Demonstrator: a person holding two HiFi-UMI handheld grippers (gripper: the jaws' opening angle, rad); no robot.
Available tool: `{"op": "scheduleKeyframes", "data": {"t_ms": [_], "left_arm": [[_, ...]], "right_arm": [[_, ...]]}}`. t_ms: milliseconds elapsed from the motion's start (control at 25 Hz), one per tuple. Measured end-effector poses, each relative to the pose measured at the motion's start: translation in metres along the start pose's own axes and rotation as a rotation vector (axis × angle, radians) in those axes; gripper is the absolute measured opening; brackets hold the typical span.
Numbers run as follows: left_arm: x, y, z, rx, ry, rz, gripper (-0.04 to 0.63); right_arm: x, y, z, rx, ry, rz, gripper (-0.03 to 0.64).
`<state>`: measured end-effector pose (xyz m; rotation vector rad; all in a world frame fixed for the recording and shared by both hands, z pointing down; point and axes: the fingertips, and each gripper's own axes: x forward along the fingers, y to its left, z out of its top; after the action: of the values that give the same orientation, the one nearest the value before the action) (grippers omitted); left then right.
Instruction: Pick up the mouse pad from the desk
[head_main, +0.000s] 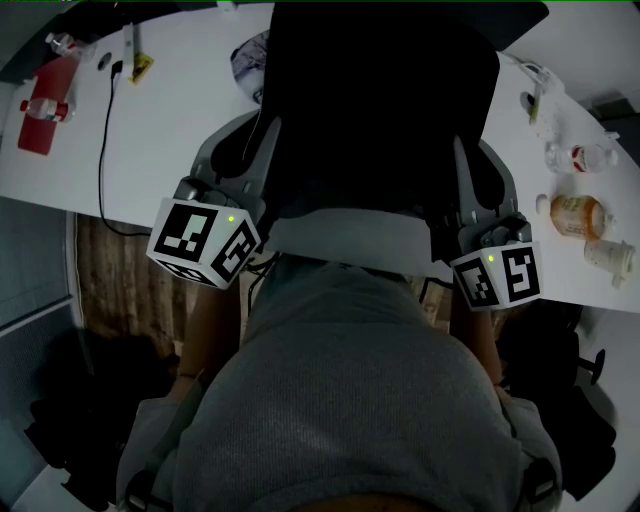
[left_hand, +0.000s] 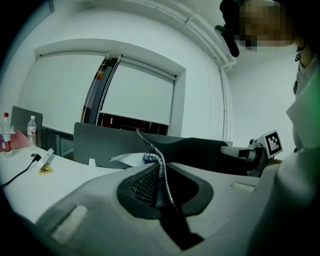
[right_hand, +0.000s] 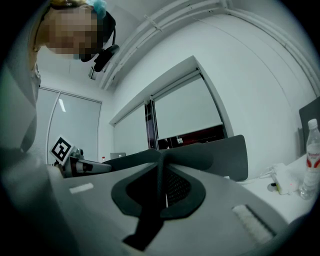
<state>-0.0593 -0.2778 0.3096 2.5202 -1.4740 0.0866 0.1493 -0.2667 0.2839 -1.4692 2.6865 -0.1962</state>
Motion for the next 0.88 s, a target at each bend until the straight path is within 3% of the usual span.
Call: {"op": "scheduleKeyframes", "data": {"t_ms": [560,880], "left_arm": [[-0.013,-0.012,0.007,0.007,-0.018,0.000,0.034],[-0.045,-0.015,0.012,0.015,-0.041,-0.024,0.034]], "right_arm": [[-0.015,0.009,0.008,-0.013,-0.028,0.004,0.020],[-0.030,0.039,0.017,-0.029,-0.051,-0.022,0.020]]}}
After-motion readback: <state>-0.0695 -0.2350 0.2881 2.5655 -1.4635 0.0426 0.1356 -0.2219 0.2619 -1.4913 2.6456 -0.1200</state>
